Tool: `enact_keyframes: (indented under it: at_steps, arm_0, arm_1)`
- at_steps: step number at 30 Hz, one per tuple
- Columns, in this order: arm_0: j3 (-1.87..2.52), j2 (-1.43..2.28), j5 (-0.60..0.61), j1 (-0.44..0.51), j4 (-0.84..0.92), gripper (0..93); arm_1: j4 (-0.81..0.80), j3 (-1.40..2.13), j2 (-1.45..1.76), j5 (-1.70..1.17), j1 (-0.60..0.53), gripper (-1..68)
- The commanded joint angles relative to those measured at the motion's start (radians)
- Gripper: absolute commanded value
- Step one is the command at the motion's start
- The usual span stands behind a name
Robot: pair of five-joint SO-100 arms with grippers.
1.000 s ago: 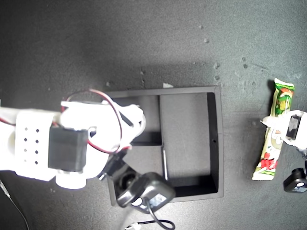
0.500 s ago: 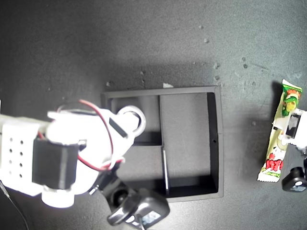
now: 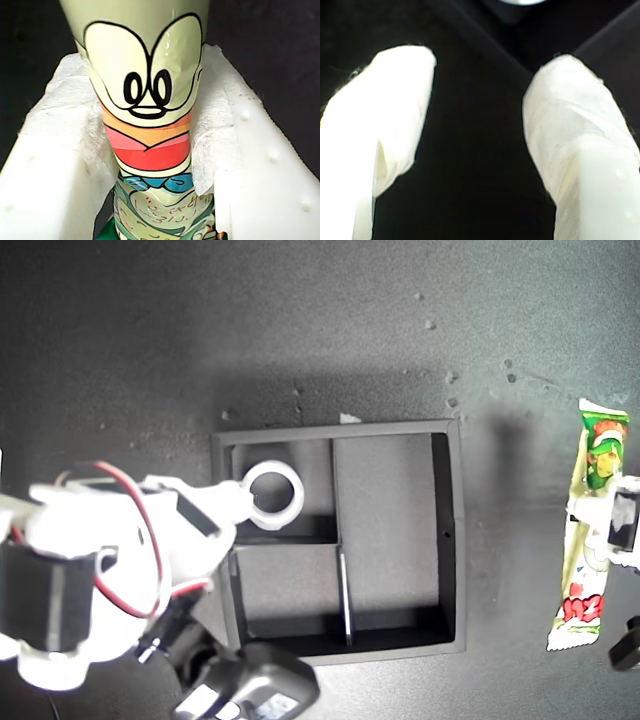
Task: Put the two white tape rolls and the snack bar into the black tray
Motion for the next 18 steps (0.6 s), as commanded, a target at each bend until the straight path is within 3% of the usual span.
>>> enact_keyframes:
  at_steps: [1, 8, 18]
  arm_0:
    - [0.115, 0.132, -0.061, 0.026, -0.020, 13.2]
    - [0.548, 0.457, -0.138, 0.094, -0.238, 12.6]
    - [0.776, 0.471, -0.265, 0.275, -0.462, 12.1]
  arm_1:
    - [0.064, -0.308, -0.183, -0.066, 0.034, 0.0]
    - [0.207, -0.887, -0.555, -0.133, 0.071, 0.0]
    - [0.029, -0.868, -0.580, -0.140, 0.061, 0.0]
